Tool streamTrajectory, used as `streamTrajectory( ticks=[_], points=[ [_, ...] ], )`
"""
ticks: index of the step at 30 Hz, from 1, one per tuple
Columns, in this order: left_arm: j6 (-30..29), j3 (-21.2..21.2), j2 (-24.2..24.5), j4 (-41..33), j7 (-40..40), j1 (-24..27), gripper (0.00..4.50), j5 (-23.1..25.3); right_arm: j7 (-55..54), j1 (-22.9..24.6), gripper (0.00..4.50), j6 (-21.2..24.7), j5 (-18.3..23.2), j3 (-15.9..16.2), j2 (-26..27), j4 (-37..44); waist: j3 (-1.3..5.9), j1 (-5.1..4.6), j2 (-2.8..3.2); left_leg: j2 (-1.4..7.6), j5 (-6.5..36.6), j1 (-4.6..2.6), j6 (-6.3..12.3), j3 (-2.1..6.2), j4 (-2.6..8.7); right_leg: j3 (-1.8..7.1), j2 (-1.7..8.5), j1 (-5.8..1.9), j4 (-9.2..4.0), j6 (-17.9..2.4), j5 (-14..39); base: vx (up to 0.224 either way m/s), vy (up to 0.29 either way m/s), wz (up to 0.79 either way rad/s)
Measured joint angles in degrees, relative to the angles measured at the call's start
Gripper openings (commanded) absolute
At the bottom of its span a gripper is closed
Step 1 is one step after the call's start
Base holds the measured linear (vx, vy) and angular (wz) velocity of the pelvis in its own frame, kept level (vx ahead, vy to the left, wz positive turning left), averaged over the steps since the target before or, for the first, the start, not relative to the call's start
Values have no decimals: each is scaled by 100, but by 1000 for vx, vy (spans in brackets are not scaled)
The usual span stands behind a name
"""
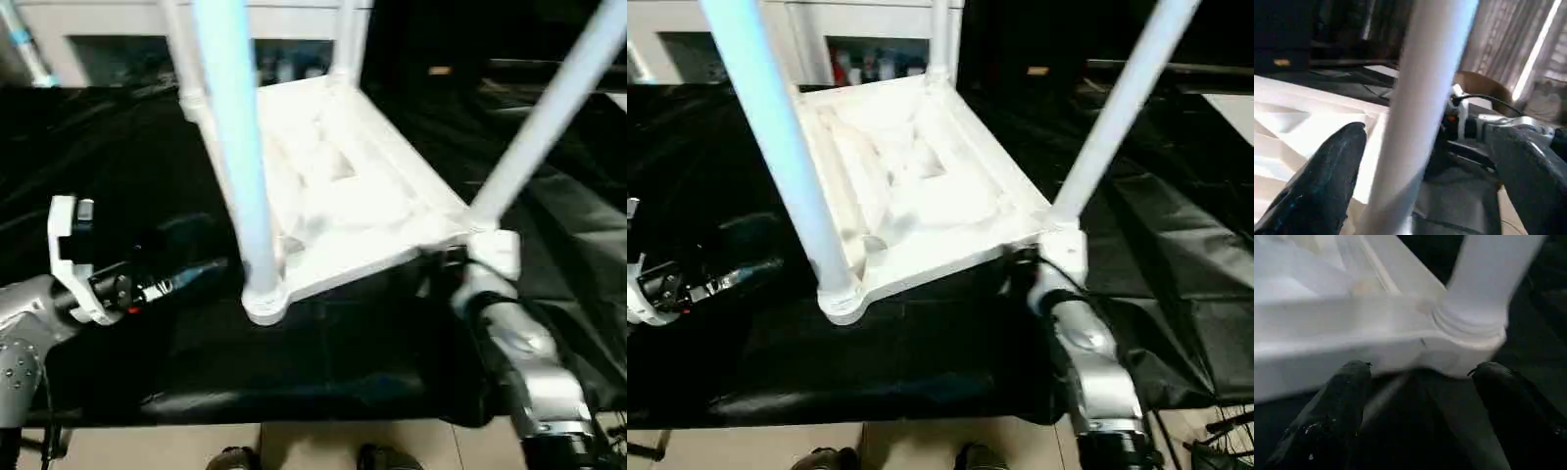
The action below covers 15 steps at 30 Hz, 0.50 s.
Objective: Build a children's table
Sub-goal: Rotate table base
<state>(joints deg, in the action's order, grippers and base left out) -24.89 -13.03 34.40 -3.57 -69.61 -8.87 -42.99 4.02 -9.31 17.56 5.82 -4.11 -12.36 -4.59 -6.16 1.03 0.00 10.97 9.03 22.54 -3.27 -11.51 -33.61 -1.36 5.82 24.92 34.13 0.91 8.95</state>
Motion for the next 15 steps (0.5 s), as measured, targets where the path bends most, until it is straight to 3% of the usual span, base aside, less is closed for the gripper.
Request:
streamTrajectory(
  ticks=[1,5,11,15],
  points=[
    [0,79,-36,20,-21,-55,446,22,-19,28,373,77,2,8,-5,0,0,-5,0,4,0,-1,0,8,0,52,-48,4,0,1,0,0,0,0],
    [89,242,-194,174,13,-269,446,181,12,-35,373,186,-22,36,-71,-41,0,-42,1,3,0,-13,-1,10,2,63,-55,2,4,2,-2,0,0,0],
    [407,613,-613,487,423,-701,446,578,487,-646,373,235,-130,391,-123,-712,1,-94,-2,2,0,-14,-1,9,-2,67,-55,1,3,-1,-6,0,0,0],
    [193,842,-728,299,405,-737,446,495,670,-924,373,175,-210,506,-126,-1288,-1,-85,-6,3,6,-6,-11,7,-1,66,-55,3,3,-35,-27,0,0,0]
  ],
)
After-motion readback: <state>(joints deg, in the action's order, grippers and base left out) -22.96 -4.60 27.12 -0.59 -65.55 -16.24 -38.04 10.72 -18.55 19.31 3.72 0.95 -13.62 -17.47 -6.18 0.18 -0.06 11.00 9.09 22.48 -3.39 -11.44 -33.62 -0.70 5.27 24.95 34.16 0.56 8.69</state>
